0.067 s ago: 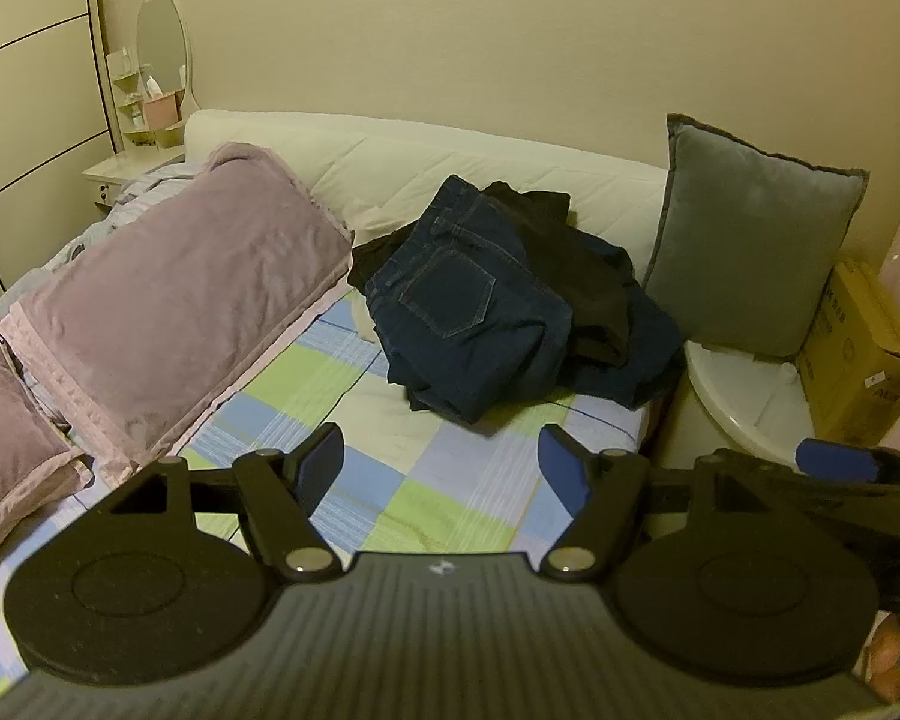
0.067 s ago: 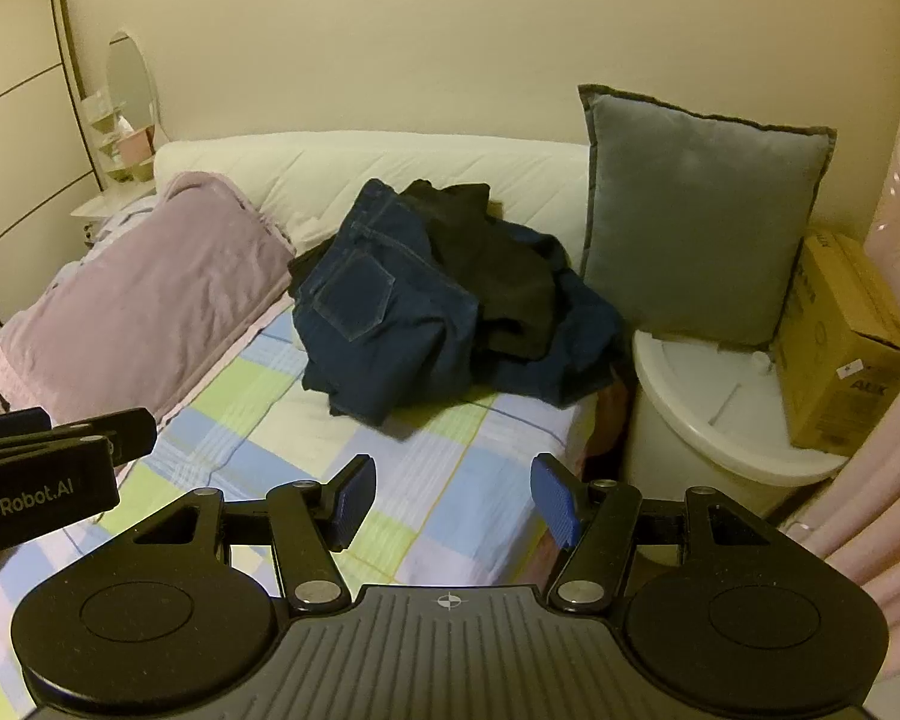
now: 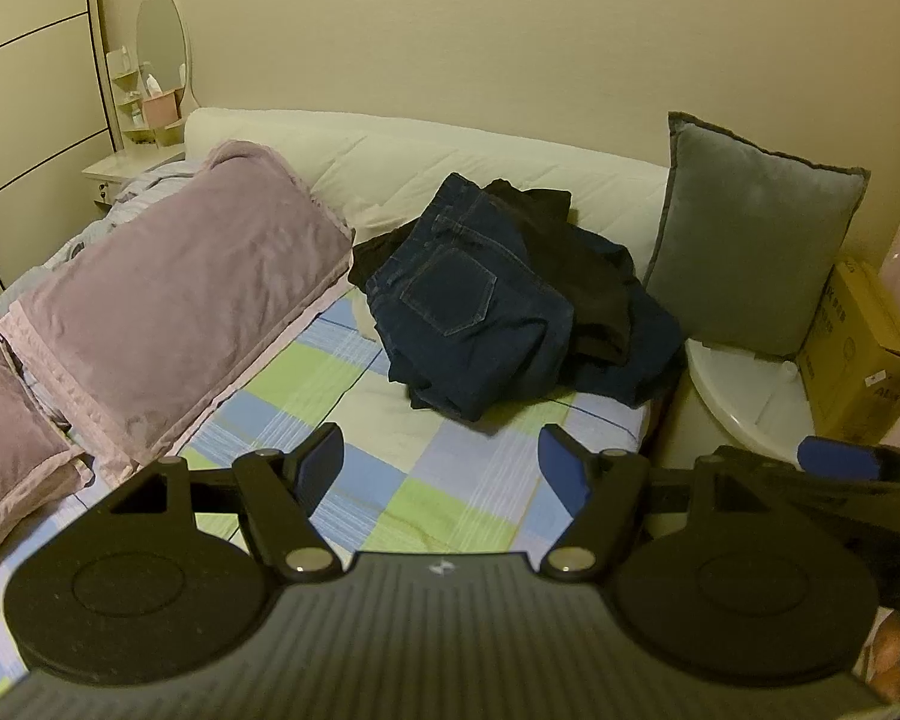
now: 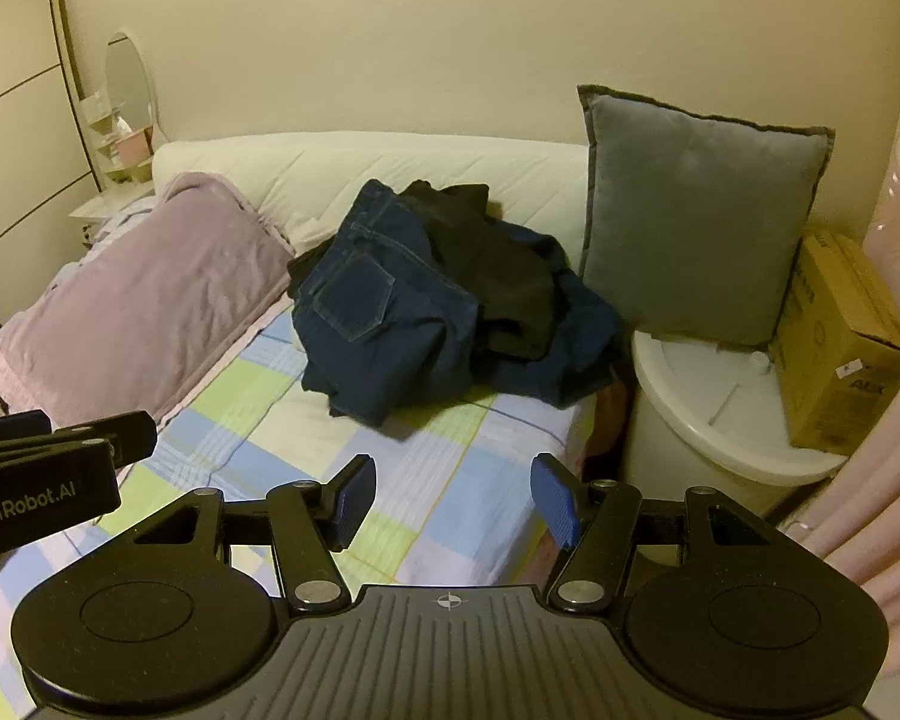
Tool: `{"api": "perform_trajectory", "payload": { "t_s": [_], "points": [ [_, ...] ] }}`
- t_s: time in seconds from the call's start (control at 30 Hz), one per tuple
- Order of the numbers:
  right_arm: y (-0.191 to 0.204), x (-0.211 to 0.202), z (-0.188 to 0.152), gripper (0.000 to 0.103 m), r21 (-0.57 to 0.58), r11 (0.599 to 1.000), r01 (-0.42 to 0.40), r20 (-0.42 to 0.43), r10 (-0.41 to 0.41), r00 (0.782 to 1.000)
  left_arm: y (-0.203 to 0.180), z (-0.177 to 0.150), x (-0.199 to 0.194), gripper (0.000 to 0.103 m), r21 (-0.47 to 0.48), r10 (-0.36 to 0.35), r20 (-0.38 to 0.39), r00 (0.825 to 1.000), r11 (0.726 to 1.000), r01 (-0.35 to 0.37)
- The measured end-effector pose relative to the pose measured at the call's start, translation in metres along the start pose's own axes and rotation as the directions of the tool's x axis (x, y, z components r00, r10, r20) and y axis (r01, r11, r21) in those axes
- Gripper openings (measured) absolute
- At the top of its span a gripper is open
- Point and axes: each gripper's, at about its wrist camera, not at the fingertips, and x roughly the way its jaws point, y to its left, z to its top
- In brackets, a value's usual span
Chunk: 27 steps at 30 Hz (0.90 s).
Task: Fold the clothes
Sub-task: 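Move both tools toward the pile of dark blue jeans on the bed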
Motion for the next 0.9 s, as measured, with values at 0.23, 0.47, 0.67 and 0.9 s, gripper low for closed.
{"api": "perform_trajectory", "payload": {
  "t_s": [0.23,0.47,0.67,0.9],
  "points": [
    [0.004,0.004,0.002,0.061,-0.007,1.0,0.005,-0.008,-0.005,1.0,0.007,-0.004,-0.002,0.069,-0.005,0.015,0.001,1.0,1.0,-0.015],
    [0.013,0.007,0.007,0.061,-0.002,1.0,0.0,-0.006,0.0,1.0,0.018,-0.004,0.007,0.069,-0.018,0.016,-0.004,1.0,1.0,-0.016],
    [0.017,0.008,0.008,0.061,-0.001,1.0,-0.001,0.009,0.001,1.0,0.026,-0.009,0.008,0.069,-0.033,0.024,-0.012,1.0,0.999,-0.025],
    [0.018,0.008,0.008,0.061,0.007,1.0,0.009,0.015,-0.009,1.0,0.033,-0.008,0.01,0.069,-0.039,0.019,-0.019,1.0,0.999,-0.02]
  ]
}}
